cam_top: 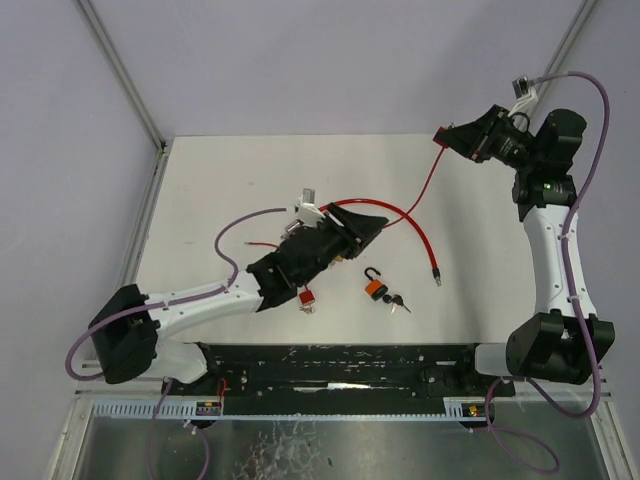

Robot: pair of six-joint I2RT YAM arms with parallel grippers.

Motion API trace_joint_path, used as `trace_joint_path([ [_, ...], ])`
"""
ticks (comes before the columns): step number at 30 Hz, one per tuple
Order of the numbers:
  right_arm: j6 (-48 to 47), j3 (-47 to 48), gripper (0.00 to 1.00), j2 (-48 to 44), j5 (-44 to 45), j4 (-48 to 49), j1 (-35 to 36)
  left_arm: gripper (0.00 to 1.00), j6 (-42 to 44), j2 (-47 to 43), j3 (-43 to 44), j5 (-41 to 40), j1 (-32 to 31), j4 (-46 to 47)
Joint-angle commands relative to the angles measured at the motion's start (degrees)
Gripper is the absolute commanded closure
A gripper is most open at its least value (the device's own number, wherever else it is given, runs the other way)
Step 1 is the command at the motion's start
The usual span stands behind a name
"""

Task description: Lock with the key

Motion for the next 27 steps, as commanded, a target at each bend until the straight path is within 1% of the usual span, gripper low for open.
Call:
trace_joint_path([
  [1,0.7,-4.2,1.00,-3.8,5.5,-0.9,0.0,0.55,-10.7,4.7,4.2,-5.5,-2.9,-10.6],
  [3,1.4,-6.3,1.00,-4.5,6.2,-0.8,0.0,0.51,-10.6,6.5,7.0,-7.3,-3.9,-13.7],
  [5,2.2,-7.9,1.00,-5.2,6.5,-0.2,0.0,0.44,-11.0,8.0,9.8,-10.3,-4.8,-16.7],
  [7,3.5,-9.5,1.00,-5.9,6.8,1.1,0.0,0.35,-14.9,9.3,11.2,-12.0,-5.2,-19.8],
  [9,4.6,-10.9,1.00,-6.3,6.8,2.2,0.1,0.28,-19.2,10.6,11.3,-13.0,-5.1,-20.7],
  [11,5.6,-12.2,1.00,-6.7,6.7,3.4,0.1,0.24,-22.1,11.8,11.0,-13.4,-5.2,-20.5],
  [12,5.9,-12.8,1.00,-6.9,6.7,3.8,0.0,0.24,-23.4,12.4,11.0,-13.6,-5.2,-20.4],
  [14,6.7,-13.8,1.00,-7.4,6.6,4.7,0.0,0.23,-25.7,13.5,12.1,-13.8,-5.2,-22.0],
  [19,8.0,-15.8,1.00,-8.3,6.7,6.2,0.0,0.22,-31.6,16.4,19.7,-14.1,-5.1,-38.7],
  [22,9.3,-17.4,1.00,-8.5,6.6,7.7,0.1,0.23,-33.5,17.6,21.8,-14.3,-5.0,-41.6],
  [25,10.4,-18.7,1.00,-8.9,6.4,9.0,0.1,0.33,-35.2,18.6,22.3,-14.0,-4.6,-41.8],
  [27,10.4,-19.2,1.00,-9.2,6.5,9.3,0.1,0.43,-35.3,19.3,22.7,-13.3,-4.0,-41.8],
])
